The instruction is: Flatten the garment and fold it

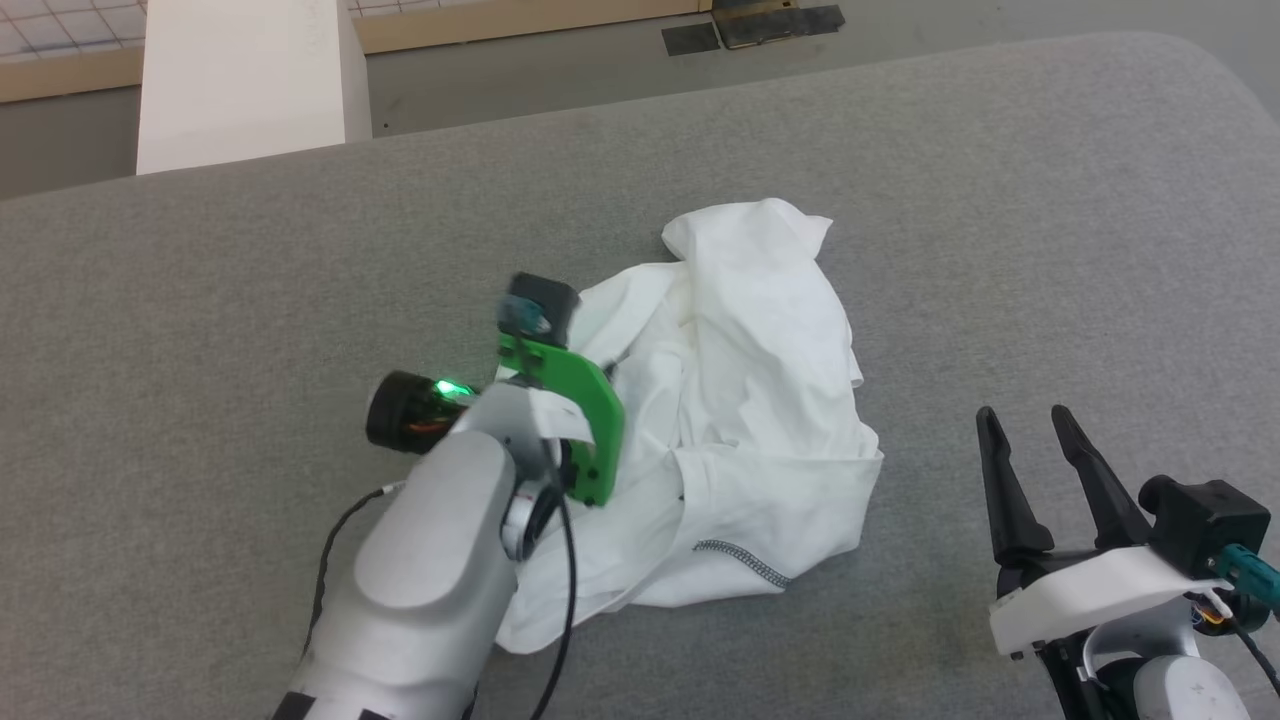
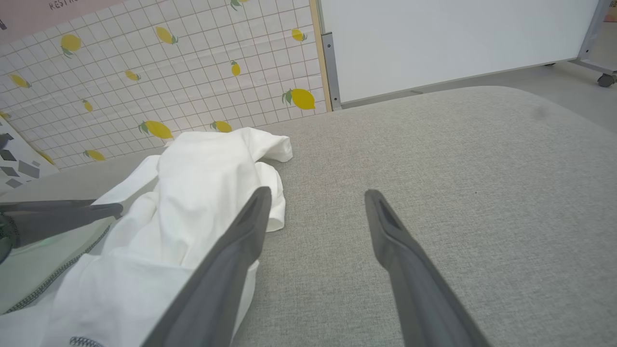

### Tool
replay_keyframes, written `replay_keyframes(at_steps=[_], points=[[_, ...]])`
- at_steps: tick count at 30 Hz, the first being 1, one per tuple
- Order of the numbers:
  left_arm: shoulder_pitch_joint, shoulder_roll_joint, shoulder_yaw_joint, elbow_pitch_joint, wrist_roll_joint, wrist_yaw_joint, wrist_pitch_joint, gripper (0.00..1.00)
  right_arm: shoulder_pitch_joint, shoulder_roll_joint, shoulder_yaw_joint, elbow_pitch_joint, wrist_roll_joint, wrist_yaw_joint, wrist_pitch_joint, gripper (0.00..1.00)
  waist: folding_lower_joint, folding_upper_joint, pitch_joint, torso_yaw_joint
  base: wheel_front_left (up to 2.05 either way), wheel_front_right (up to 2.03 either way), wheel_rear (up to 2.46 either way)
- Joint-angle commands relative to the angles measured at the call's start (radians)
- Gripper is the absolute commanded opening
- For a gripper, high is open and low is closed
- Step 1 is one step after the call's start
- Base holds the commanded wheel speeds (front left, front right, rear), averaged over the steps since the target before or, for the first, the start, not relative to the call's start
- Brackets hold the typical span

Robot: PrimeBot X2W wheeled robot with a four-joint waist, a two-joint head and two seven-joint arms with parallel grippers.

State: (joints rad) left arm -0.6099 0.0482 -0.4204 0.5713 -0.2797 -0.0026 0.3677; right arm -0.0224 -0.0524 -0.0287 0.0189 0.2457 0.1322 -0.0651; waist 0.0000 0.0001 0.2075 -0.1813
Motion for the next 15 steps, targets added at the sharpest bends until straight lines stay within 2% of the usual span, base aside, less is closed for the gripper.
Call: replay_keyframes(at_steps=[1, 5, 9, 15], points=[[-0.02, 0.008, 0.019, -0.012, -0.016, 0.01, -0.029, 0.0, -0.016, 0.002, -0.002, 0.005, 0.007, -0.002, -0.01, 1.0, 0.0, -0.0001, 0.0, 0.008, 0.0, 0.0, 0.0], [0.005, 0.027, 0.098, -0.07, -0.059, 0.04, -0.154, 0.0, -0.019, 0.002, -0.007, 0.012, 0.006, -0.002, -0.01, 1.0, 0.0, -0.0001, -0.011, 0.036, 0.0, 0.0, 0.0], [0.079, 0.059, 0.217, -0.162, -0.131, 0.074, -0.276, 0.0, -0.018, 0.002, -0.014, 0.007, 0.003, -0.002, -0.007, 1.0, 0.0, -0.0001, -0.025, 0.077, 0.0, 0.0, 0.0], [0.265, 0.125, 0.375, -0.279, -0.195, 0.151, -0.36, 0.0, -0.017, 0.002, -0.022, 0.003, -0.005, -0.002, 0.01, 1.0, 0.0, -0.0001, -0.037, 0.138, 0.0, 0.0, 0.0]])
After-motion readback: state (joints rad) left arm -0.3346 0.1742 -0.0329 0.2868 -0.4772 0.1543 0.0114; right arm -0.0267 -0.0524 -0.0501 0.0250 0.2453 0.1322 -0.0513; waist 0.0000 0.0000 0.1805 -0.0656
